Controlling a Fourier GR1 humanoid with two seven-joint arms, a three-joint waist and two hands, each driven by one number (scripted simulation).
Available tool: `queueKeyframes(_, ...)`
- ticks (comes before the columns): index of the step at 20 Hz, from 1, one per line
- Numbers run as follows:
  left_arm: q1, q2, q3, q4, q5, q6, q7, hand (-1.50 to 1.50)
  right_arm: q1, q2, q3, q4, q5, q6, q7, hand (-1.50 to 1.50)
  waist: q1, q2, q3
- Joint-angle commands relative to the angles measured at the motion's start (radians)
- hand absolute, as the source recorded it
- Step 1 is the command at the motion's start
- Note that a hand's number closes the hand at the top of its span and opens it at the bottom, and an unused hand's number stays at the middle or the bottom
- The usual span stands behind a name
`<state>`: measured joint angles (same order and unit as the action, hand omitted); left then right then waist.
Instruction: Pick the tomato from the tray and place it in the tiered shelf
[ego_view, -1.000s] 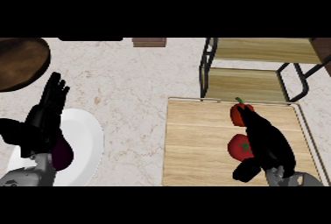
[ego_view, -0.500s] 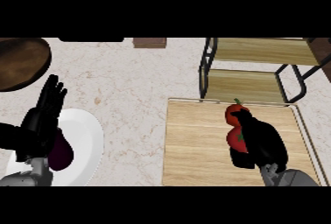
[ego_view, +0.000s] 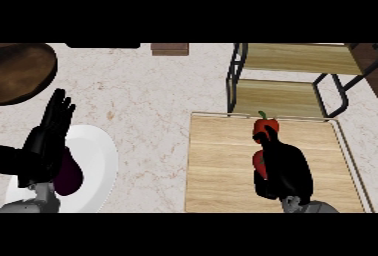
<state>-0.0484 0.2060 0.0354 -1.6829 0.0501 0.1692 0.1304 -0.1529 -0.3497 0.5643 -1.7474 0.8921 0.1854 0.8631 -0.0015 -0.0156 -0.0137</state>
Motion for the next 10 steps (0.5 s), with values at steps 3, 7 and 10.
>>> queueKeyframes(3,0.001,-0.037,-0.026,0.045,-0.030,0.010,-0.035,0.00,0.071,0.126,0.054,-0.090,-0.031,-0.016,0.033,1.50,-0.005,0.015,0.013)
queueKeyframes(7,0.008,-0.004,0.003,-0.038,-0.012,-0.004,0.028,0.00,0.032,0.189,0.071,-0.272,-0.020,0.080,0.157,1.50,0.001,0.012,0.013)
queueKeyframes(10,-0.037,-0.008,0.013,-0.002,-0.013,0.014,0.058,0.00,0.052,0.242,0.052,-0.383,0.017,-0.031,0.180,1.50,-0.010,0.010,0.013)
